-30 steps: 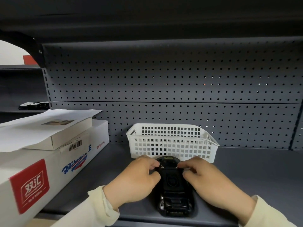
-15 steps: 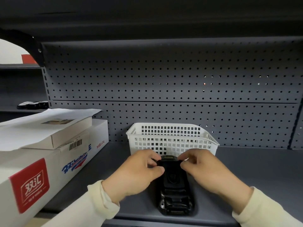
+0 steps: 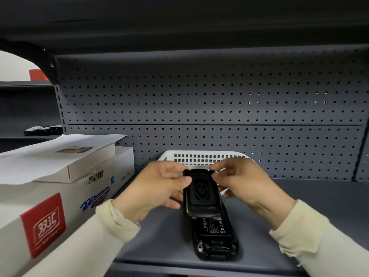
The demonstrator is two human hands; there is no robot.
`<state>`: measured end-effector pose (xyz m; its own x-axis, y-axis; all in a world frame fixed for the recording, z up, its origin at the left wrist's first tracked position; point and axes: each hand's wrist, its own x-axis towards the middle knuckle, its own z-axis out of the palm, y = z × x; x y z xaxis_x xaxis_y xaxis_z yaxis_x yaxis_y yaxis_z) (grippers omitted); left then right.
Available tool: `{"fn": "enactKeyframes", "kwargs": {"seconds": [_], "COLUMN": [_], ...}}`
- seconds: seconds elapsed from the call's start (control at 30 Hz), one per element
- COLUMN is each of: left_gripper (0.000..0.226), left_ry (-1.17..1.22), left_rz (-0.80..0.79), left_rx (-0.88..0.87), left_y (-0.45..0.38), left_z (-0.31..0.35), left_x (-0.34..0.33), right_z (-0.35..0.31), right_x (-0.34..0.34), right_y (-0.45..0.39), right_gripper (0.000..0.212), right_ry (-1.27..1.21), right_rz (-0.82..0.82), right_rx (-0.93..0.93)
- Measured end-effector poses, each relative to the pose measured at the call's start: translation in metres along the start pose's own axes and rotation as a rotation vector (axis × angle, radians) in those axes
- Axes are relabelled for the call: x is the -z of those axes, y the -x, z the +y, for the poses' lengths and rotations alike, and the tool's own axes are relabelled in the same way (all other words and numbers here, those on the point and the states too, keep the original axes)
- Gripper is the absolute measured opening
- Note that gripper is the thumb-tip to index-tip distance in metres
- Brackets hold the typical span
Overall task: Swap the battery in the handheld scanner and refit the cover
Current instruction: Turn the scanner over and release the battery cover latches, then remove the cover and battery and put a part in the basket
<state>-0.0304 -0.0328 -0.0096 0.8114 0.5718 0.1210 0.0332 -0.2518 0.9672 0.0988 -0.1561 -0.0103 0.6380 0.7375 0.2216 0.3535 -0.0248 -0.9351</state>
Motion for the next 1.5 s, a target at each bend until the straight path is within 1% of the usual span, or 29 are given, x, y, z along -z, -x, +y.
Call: {"fn": "enactKeyframes", "kwargs": {"seconds": [0.13,0.23,0.3,0.37,0.43,0.6,0.7,0.83,0.93,1.03,1.13,1.23,1.4,1.47,1.5], "left_gripper": [0.019,0.017,0.016,0.016,0.015,0.014,0.018,0.024,0.025,0.025,0.026,0.028,0.031,0.032,0.032], "left_ry": [-0.004,-0.012,-0.045,-0.073,-0.080,-0.104,-0.130,-0.176,-0.275,-0.402,-0.556,-0.671,-0.758,-0.826,-0.872], "left_rz": [0.020,0.029,0.024,0.011,-0.013,-0.016,-0.005,-0.010,-0.021,0.014,0.033,0.029,0.017,0.062,0.111], "left_rx": [0.069,0.132,0.168,0.205,0.237,0.304,0.332,0.352,0.349,0.325,0.291,0.256,0.241,0.188,0.127], "left_y": [0.000,0.000,0.000,-0.001,-0.001,-0.004,-0.007,-0.011,-0.013,-0.017,-0.020,-0.021,-0.019,-0.016,-0.013], "left_z": [0.001,-0.008,-0.013,-0.018,-0.024,-0.038,-0.045,-0.051,-0.051,-0.051,-0.055,-0.058,-0.057,-0.055,-0.052], "left_x": [0.020,0.032,0.041,0.049,0.055,0.059,0.059,0.058,0.056,0.055,0.055,0.054,0.051,0.048,0.046], "right_z": [-0.003,-0.001,-0.001,-0.002,-0.003,0.003,0.008,0.015,0.020,0.024,0.027,0.027,0.026,0.026,0.026], "right_x": [-0.018,-0.034,-0.043,-0.050,-0.052,-0.041,-0.026,-0.004,0.007,0.017,0.024,0.029,0.032,0.032,0.033], "right_y": [-0.013,-0.018,-0.022,-0.025,-0.028,-0.033,-0.030,-0.024,-0.018,-0.010,0.000,0.006,0.012,0.013,0.013], "right_gripper": [0.018,0.010,0.010,0.014,0.014,0.015,0.017,0.014,0.016,0.020,0.012,0.022,0.033,0.036,0.038], "right_ry": [0.029,0.084,0.152,0.228,0.304,0.401,0.488,0.556,0.610,0.708,0.755,0.798,0.819,0.812,0.811], "right_rz": [-0.059,-0.101,-0.133,-0.165,-0.172,-0.083,-0.109,-0.122,-0.148,-0.239,-0.344,-0.411,-0.465,-0.479,-0.488], "right_rx": [0.014,0.022,0.025,0.031,0.049,0.098,0.141,0.209,0.241,0.259,0.265,0.246,0.209,0.199,0.193]}}
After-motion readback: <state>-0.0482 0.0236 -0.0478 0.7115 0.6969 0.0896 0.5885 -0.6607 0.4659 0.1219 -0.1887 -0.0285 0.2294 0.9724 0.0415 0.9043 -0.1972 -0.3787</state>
